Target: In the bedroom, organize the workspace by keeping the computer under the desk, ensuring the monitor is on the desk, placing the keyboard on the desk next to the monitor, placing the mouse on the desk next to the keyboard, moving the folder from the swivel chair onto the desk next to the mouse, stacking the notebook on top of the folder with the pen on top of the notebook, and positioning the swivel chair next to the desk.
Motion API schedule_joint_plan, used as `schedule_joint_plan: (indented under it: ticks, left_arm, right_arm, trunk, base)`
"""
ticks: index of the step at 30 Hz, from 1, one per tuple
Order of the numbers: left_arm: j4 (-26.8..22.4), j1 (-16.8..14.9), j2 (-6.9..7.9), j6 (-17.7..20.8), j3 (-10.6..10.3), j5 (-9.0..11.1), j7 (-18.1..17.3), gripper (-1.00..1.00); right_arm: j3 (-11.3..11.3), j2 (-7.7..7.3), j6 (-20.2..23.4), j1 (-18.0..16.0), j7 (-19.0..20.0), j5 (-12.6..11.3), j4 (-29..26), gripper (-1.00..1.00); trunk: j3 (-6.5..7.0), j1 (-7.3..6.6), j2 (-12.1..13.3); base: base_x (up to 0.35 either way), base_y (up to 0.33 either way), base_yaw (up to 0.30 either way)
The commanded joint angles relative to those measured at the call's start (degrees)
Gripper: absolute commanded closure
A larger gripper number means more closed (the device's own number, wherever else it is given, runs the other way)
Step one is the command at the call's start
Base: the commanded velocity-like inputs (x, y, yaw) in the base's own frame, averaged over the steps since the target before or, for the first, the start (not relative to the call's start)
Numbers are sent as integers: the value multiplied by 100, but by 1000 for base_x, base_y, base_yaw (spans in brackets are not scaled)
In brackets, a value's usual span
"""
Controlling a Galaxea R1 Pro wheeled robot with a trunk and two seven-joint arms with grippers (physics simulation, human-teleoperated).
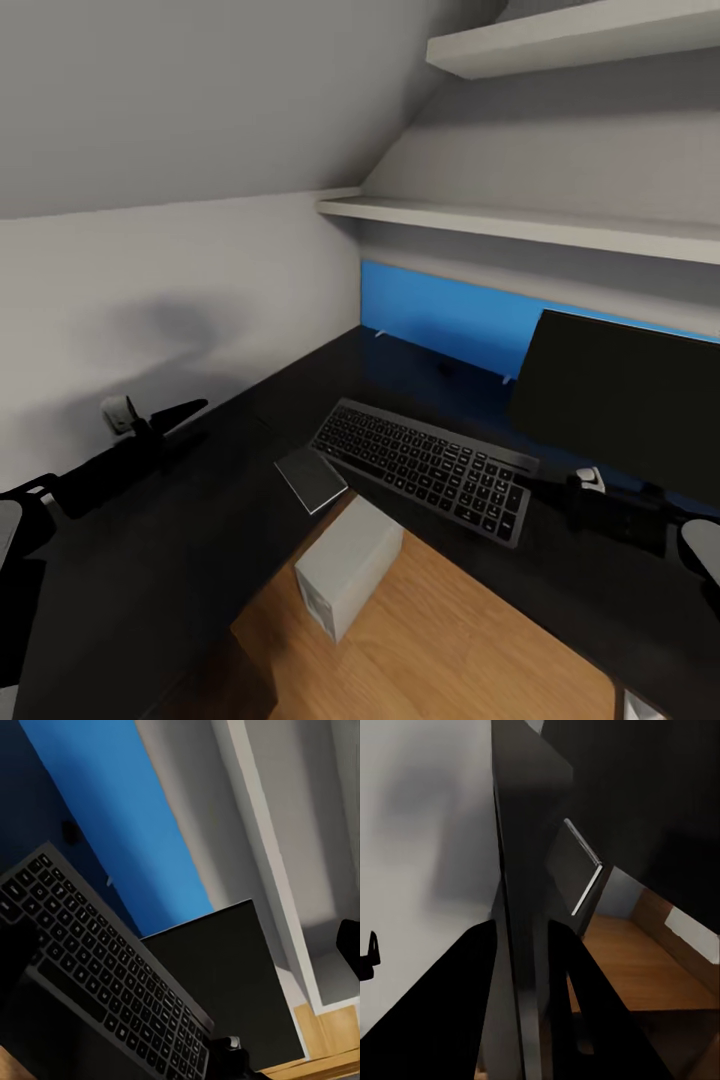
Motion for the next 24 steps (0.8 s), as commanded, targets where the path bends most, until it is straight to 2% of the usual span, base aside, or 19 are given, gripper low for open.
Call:
schedule_joint_plan:
  ticks: [1, 24]
  left_arm:
    - [1, -5, 1, 25, 14, -38, -39, -100]
    - [27, 105, 81, 33, 163, -52, -58, -100]
  right_arm:
    - [-7, 0, 20, -1, 58, 52, 2, 100]
    - [2, 57, 20, 4, 64, 60, 2, 100]
  trunk:
    - [3, 0, -4]
    - [223, 0, -4]
  base:
    - [-13, -10, 0]
    - [-5, -2, 0]
